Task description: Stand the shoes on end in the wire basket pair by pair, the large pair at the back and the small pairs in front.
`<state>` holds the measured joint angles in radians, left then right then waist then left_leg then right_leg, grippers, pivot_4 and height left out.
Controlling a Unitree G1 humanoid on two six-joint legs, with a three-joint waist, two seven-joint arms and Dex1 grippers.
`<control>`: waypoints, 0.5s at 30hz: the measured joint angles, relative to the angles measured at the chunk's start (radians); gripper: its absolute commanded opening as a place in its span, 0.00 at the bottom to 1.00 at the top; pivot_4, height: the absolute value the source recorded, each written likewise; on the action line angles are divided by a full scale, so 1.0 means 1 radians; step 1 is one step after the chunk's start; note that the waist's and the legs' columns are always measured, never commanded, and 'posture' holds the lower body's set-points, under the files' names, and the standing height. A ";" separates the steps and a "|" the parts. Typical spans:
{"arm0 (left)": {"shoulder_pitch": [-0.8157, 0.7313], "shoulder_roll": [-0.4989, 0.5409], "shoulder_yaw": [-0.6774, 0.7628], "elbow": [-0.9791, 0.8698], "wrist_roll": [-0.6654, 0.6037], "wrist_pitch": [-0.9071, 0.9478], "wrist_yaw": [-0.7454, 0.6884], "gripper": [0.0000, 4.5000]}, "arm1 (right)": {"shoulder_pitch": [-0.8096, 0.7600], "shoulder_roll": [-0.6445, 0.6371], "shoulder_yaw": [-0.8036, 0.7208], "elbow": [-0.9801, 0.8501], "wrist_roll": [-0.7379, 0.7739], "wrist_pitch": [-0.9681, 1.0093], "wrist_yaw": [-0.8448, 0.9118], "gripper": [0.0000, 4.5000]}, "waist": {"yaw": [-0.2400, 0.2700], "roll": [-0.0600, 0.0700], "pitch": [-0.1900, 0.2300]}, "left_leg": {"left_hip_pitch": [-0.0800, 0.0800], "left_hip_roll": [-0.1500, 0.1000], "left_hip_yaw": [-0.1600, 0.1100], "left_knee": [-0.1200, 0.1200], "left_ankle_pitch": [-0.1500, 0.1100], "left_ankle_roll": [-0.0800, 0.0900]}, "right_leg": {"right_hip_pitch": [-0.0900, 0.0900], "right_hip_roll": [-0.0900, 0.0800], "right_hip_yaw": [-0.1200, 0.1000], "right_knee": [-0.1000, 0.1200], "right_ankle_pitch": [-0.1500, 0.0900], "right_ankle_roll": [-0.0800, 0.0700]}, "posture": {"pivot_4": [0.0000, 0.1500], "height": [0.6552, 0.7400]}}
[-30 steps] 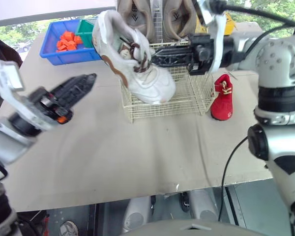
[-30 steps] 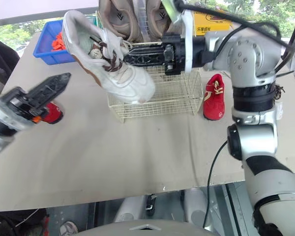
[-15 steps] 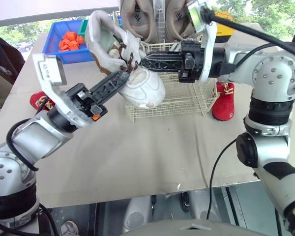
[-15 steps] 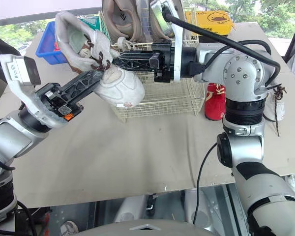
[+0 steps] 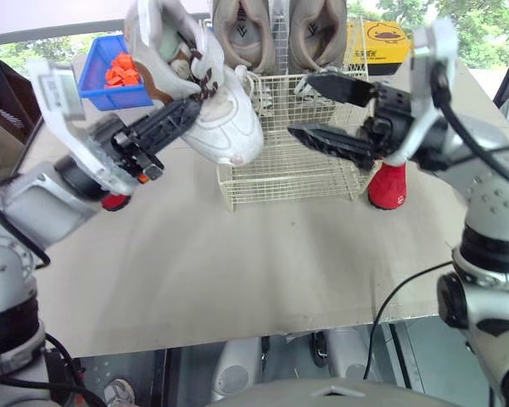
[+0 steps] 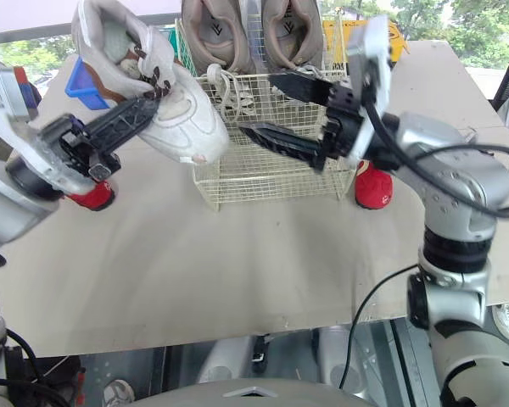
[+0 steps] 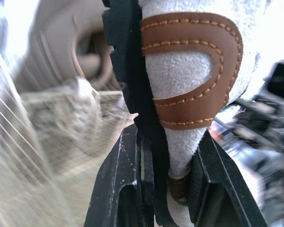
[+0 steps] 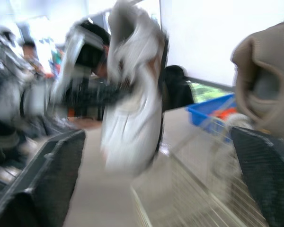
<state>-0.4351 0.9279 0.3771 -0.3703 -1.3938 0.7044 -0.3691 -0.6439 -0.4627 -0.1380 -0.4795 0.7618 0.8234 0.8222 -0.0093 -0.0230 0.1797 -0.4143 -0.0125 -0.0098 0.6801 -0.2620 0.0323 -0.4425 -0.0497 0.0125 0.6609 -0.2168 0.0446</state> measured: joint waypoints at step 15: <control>-0.431 -0.181 -0.408 0.599 0.907 -0.581 -0.547 0.11 | 0.238 -0.133 -0.085 -0.222 0.037 -0.119 -0.110 1.00 | -0.001 0.000 0.000 | 0.000 0.002 0.001 0.004 -0.003 0.005 | 0.002 0.000 0.001 -0.001 0.000 0.000 | 1.00 1.00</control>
<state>-0.8656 0.7467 -0.0310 0.2287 -0.4870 0.1238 -0.9161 -0.4055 -0.5952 -0.2235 -0.7012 0.7993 0.7044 0.7121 -0.0103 -0.0233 0.1798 -0.4146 -0.0103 -0.0090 0.6841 -0.2651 0.0375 -0.4404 -0.0497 0.0131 0.6595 -0.2167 0.0449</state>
